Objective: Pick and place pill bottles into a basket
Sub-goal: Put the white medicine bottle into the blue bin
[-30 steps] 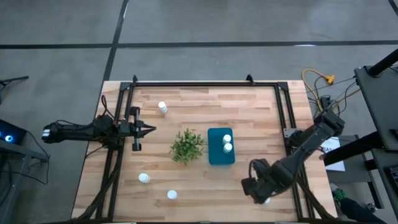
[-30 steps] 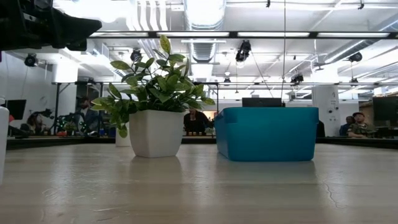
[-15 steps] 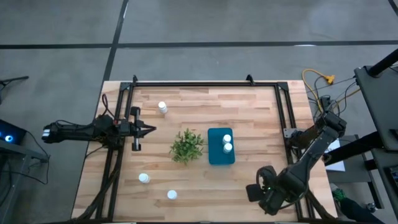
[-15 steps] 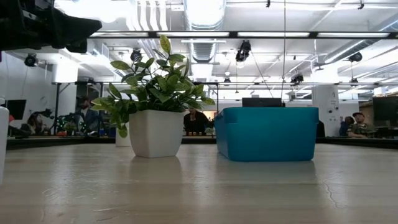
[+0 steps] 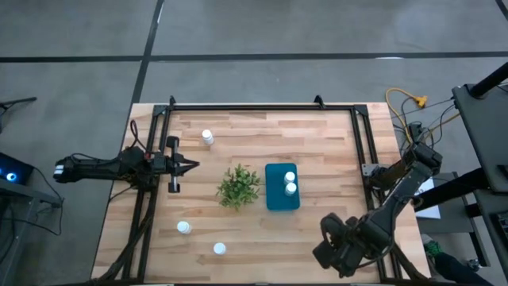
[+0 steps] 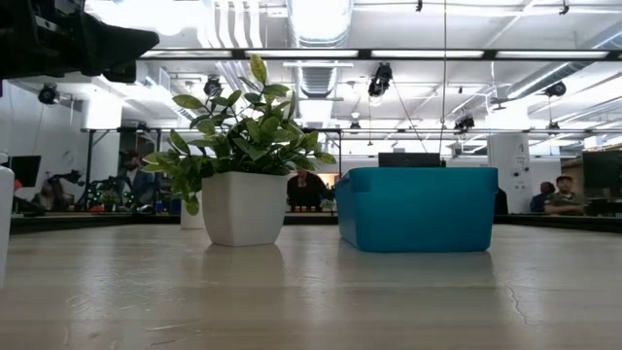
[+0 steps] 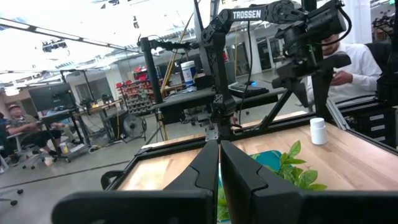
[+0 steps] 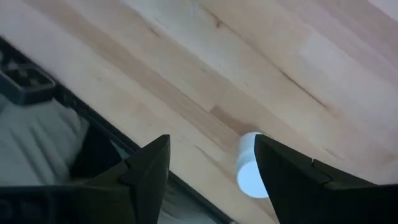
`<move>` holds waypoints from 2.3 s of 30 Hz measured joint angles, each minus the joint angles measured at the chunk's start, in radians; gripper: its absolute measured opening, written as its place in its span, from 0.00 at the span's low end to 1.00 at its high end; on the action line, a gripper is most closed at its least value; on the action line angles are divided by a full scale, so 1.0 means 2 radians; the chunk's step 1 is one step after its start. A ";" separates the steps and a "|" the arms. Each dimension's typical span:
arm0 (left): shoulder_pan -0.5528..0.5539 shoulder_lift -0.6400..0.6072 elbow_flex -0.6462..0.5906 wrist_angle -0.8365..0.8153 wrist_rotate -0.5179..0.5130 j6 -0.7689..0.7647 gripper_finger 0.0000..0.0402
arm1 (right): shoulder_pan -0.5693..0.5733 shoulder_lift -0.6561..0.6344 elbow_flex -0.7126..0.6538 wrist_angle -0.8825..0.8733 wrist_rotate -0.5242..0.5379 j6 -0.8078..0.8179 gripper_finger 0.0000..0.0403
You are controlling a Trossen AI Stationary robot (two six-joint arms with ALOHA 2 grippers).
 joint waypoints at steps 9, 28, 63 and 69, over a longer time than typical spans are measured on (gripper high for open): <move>0.000 0.000 0.000 -0.003 0.000 0.000 0.00 | 0.000 0.000 0.000 0.011 -0.012 -0.131 0.56; 0.000 0.019 0.000 -0.008 0.000 -0.014 0.00 | 0.027 0.000 -0.020 0.007 -0.078 -0.304 0.56; 0.000 0.025 0.000 -0.007 0.000 -0.014 0.00 | 0.034 0.000 -0.146 0.143 -0.110 -0.284 0.56; 0.000 0.025 0.000 -0.007 0.000 -0.014 0.00 | 0.034 0.000 -0.158 0.166 -0.109 -0.280 0.56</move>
